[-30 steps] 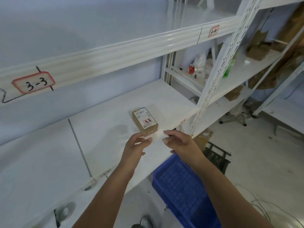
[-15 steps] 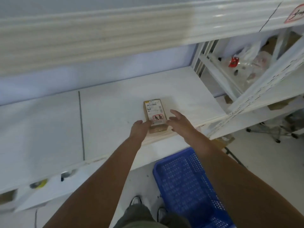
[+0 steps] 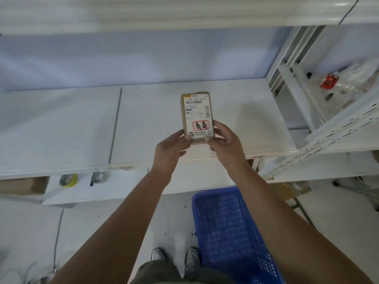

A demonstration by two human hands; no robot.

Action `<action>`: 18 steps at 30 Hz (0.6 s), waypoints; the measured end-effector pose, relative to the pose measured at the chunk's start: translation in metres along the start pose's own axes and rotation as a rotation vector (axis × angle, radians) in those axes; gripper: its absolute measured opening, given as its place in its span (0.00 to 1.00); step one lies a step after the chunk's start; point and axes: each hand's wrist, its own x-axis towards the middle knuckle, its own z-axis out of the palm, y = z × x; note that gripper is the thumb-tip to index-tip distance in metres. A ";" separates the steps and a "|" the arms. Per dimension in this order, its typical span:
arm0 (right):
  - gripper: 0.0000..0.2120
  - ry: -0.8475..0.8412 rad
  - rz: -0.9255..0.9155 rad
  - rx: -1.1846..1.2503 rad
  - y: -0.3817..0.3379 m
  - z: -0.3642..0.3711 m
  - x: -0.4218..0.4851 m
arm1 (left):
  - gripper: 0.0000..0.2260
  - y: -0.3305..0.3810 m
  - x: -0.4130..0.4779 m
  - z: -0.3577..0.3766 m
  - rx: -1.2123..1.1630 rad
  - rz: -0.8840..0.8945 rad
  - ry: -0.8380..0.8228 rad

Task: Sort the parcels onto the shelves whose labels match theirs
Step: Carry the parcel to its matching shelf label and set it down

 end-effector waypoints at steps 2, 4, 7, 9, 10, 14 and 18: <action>0.26 -0.001 0.003 0.079 -0.014 -0.005 -0.018 | 0.18 0.011 -0.023 -0.009 -0.014 0.064 -0.009; 0.29 -0.023 0.016 0.130 -0.026 -0.009 -0.035 | 0.17 0.021 -0.045 -0.018 -0.012 0.104 -0.017; 0.25 -0.105 -0.028 0.209 -0.043 -0.014 -0.059 | 0.15 0.037 -0.076 -0.030 0.029 0.185 -0.022; 0.24 -0.134 -0.074 0.243 -0.051 -0.014 -0.075 | 0.13 0.047 -0.092 -0.038 0.055 0.232 -0.033; 0.24 -0.143 -0.094 0.258 -0.055 -0.013 -0.082 | 0.13 0.051 -0.099 -0.043 0.057 0.247 -0.038; 0.24 -0.152 -0.139 0.261 -0.071 -0.007 -0.104 | 0.15 0.057 -0.117 -0.063 0.034 0.264 -0.038; 0.26 -0.150 -0.166 0.236 -0.080 -0.002 -0.118 | 0.19 0.058 -0.128 -0.075 0.014 0.270 -0.031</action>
